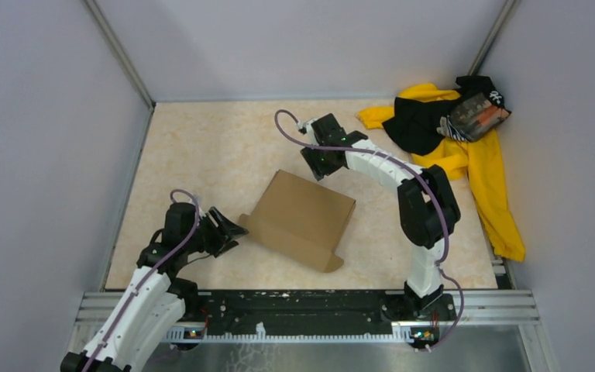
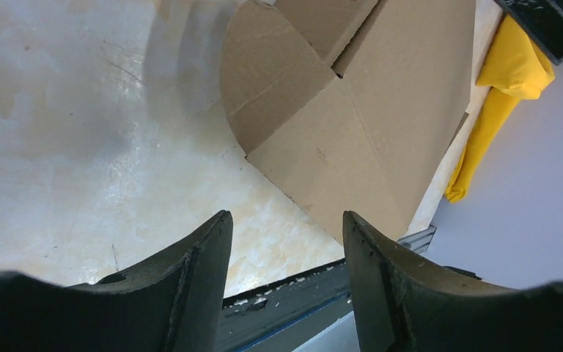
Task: Fold the paper box
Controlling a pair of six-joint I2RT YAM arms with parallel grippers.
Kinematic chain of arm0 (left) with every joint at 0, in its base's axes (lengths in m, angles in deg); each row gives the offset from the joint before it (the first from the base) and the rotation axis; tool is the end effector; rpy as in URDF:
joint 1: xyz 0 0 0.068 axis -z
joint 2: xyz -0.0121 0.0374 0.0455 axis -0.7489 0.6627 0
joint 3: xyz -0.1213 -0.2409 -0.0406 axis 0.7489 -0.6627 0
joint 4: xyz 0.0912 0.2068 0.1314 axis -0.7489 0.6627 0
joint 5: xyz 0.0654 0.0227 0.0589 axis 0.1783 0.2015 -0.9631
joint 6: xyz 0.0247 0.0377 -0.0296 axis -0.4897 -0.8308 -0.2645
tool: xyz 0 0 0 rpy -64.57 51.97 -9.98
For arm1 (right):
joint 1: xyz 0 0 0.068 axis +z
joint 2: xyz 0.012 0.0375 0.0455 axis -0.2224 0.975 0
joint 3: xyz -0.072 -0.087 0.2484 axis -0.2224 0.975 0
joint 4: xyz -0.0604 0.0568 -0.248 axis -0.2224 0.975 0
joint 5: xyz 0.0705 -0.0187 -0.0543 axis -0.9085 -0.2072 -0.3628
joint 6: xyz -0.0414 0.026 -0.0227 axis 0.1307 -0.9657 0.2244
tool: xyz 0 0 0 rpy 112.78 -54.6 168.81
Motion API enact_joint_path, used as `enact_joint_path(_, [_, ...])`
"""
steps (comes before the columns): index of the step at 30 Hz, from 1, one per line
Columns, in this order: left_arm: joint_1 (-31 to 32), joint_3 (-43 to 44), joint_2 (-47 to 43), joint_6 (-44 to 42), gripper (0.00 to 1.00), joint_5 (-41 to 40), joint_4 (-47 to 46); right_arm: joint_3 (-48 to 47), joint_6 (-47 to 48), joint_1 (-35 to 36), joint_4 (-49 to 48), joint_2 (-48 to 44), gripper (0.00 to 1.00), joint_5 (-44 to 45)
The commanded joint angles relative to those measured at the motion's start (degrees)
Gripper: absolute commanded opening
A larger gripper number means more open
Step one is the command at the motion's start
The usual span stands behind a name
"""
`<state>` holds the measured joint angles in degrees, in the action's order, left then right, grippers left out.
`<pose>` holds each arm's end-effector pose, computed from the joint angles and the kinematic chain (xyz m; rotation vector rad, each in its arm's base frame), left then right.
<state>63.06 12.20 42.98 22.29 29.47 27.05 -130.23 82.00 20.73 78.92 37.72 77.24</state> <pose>0.1262 -0.0449 0.1920 -0.6726 2.3769 -0.9564 0.3450 0.2281 0.2395 -0.7982 2.4145 0.1829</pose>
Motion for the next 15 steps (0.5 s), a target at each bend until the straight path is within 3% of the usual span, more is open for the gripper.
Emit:
enact_joint_path(1, [1.5,-1.0,0.0,1.9,0.63,0.4,-3.9,4.5,0.0,-0.1,-5.6,-3.2,0.53,-3.4])
enact_joint_path(8, [5.1,-1.5,3.9,3.1,0.63,-0.9,-8.5,14.1,-0.9,-0.1,-11.5,-8.7,0.51,-7.5])
enact_joint_path(15, [12.1,-1.4,10.5,4.9,0.63,-5.4,-14.4,21.4,-2.9,-0.2,-13.2,-14.2,0.51,-2.4])
